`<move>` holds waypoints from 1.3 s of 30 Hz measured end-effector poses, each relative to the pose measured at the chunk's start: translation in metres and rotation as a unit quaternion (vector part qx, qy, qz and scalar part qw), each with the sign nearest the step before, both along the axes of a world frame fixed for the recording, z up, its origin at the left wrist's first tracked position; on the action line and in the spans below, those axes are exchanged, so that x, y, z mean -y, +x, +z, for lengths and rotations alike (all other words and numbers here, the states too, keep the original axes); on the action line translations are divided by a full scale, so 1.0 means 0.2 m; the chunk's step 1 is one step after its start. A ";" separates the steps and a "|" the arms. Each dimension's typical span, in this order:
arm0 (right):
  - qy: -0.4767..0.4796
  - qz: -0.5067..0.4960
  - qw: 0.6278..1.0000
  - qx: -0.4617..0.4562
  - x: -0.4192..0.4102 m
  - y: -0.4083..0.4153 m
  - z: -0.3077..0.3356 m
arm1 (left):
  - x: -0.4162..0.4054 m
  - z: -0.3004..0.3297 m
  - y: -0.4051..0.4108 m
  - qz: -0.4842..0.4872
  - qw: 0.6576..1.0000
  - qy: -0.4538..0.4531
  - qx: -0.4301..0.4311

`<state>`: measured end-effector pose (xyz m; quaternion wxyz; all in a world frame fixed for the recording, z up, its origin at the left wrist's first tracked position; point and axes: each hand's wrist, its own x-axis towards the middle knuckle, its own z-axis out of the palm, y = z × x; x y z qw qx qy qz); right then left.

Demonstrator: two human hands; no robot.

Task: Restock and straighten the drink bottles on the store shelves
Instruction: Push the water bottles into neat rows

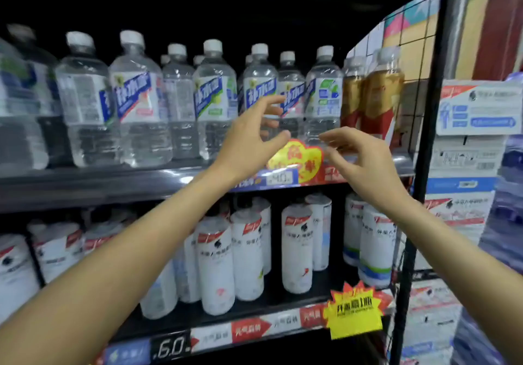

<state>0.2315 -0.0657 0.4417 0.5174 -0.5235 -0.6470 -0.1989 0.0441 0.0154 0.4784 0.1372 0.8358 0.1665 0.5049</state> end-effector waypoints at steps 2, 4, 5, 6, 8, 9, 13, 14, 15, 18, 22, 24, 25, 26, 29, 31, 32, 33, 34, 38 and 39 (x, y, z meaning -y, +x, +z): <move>-0.007 -0.027 1.000 -0.009 -0.05 0.10 0.09 | -0.01 0.05 0.12 -0.001 1.000 -0.004 -0.012; 0.010 -0.090 0.995 0.029 -0.10 0.16 0.15 | -0.01 0.09 0.21 0.007 1.000 0.015 -0.017; 0.028 -0.130 0.990 0.051 -0.10 0.19 0.16 | -0.02 0.11 0.27 0.013 0.999 0.026 -0.024; 0.048 -0.169 0.982 0.064 -0.10 0.22 0.18 | -0.03 0.13 0.32 0.020 0.999 0.030 -0.032; 0.068 -0.229 0.969 0.064 -0.10 0.29 0.18 | -0.06 0.15 0.41 0.050 0.997 0.040 -0.044; 0.072 -0.250 0.964 0.060 -0.10 0.33 0.19 | -0.07 0.15 0.46 0.066 0.995 0.057 -0.038; 0.040 -0.260 0.964 0.030 -0.10 0.44 0.25 | -0.05 0.18 0.64 -0.001 0.998 0.044 0.036; 0.024 -0.254 0.967 0.021 -0.11 0.46 0.27 | -0.02 0.18 0.69 -0.039 0.998 -0.003 0.047; 0.011 -0.242 0.970 0.013 -0.11 0.49 0.29 | 0.00 0.18 0.76 -0.081 0.993 -0.059 0.056; -0.034 -0.195 0.980 -0.004 -0.14 0.52 0.33 | 0.01 0.16 0.91 -0.127 0.976 -0.165 0.058; -0.034 -0.216 0.976 0.010 -0.15 0.52 0.34 | -0.06 0.17 0.95 -0.077 0.979 -0.184 0.029; -0.025 -0.226 0.974 0.017 -0.14 0.53 0.34 | -0.07 0.17 0.95 -0.048 0.986 -0.161 0.005; -0.023 -0.235 0.971 0.024 -0.13 0.54 0.35 | -0.07 0.17 0.95 -0.043 0.987 -0.156 0.002; -0.022 -0.248 0.968 0.032 -0.12 0.54 0.35 | -0.07 0.17 0.95 -0.044 0.987 -0.157 0.004; -0.022 -0.324 0.942 0.085 -0.10 0.55 0.35 | -0.01 0.18 1.00 -0.059 0.980 -0.189 0.020; -0.014 -0.375 0.917 0.131 -0.09 0.56 0.34 | 0.01 0.19 1.06 -0.065 0.973 -0.217 0.038; 0.005 -0.396 0.905 0.156 -0.10 0.58 0.34 | 0.02 0.19 1.08 -0.065 0.970 -0.231 0.041; 0.031 -0.411 0.893 0.179 -0.10 0.59 0.34 | 0.02 0.20 1.10 -0.060 0.967 -0.244 0.039; 0.055 -0.418 0.884 0.200 -0.10 0.60 0.35 | 0.03 0.20 1.12 -0.051 0.965 -0.256 0.035; 0.073 -0.408 0.883 0.220 -0.09 0.65 0.34 | 0.03 0.20 1.15 -0.031 0.956 -0.292 0.018; 0.070 -0.402 0.887 0.216 -0.09 0.65 0.34 | 0.02 0.19 1.15 -0.025 0.957 -0.289 0.006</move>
